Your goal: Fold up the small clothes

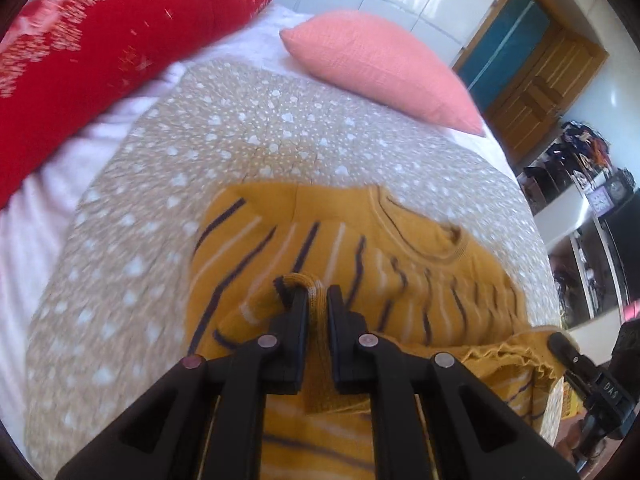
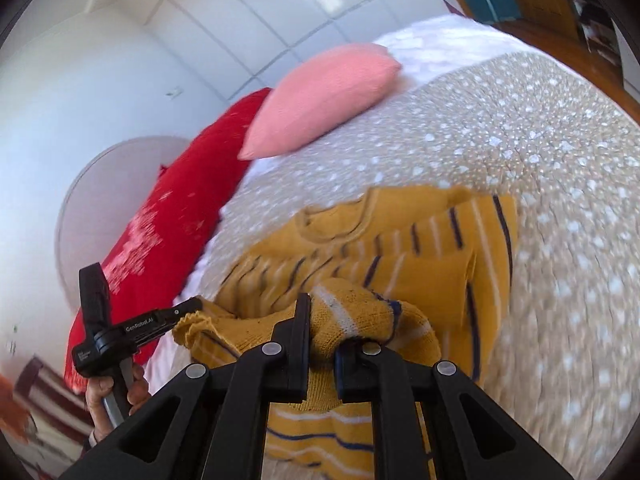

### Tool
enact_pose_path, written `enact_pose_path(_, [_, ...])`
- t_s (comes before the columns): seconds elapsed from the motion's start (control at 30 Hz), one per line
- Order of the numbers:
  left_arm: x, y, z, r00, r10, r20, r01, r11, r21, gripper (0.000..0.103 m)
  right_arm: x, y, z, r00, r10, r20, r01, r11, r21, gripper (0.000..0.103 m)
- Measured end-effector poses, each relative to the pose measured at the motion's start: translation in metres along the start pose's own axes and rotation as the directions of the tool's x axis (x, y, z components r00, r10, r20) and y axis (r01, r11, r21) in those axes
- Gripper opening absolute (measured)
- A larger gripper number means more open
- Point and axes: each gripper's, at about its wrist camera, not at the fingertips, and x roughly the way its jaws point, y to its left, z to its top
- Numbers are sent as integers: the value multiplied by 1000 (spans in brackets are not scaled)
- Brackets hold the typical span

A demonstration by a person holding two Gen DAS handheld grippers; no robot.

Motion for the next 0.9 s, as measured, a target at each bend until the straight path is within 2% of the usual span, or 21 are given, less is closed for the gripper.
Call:
enact_pose_path(0.03, [9,2,8,1000,-9,-8,9,1000,-18,10,12,-7,9,1000,-6,-10,6,1000,10,10])
enact_pose_path(0.13, [32,19,29,996,-92,-13,90,989,-117,30,39,-28,26,1000,-11,-17,12,997,78,12])
enact_pose_path(0.2, [40,33,41,990,-143,12,143,972,-185,56,54,-44,34,1000,10,-17,-7,991,136,16])
enact_pose_path(0.33, [44,51,60,976,-214,46,219,945,-244,64,74,-70,48,997,74,9,-74,965,252,26])
enact_pose_path(0.43, [40,57,64,983,-176,46,182,959,-216,67,77,-79,56,996,78,40,-87,950,300,45])
enact_pose_path(0.47, [39,57,64,986,-160,40,165,966,-200,68,75,-80,59,996,58,63,-75,949,307,57])
enact_pose_path(0.5, [36,57,62,990,-135,34,139,974,-179,68,71,-82,62,996,43,81,-67,948,311,65])
enact_pose_path(0.6, [23,54,53,996,-84,28,86,990,-109,69,52,-81,71,992,-2,124,-39,945,325,69])
enact_pose_path(0.67, [15,53,45,998,-63,28,64,996,-64,72,37,-73,72,992,-21,122,-14,960,279,69])
enact_pose_path(0.77, [5,54,26,999,-37,20,37,999,0,77,16,-52,59,989,-118,90,105,985,137,69])
enact_pose_path(0.9, [6,49,-1,1000,19,3,-19,995,101,79,1,-32,20,973,-228,39,230,972,-56,69])
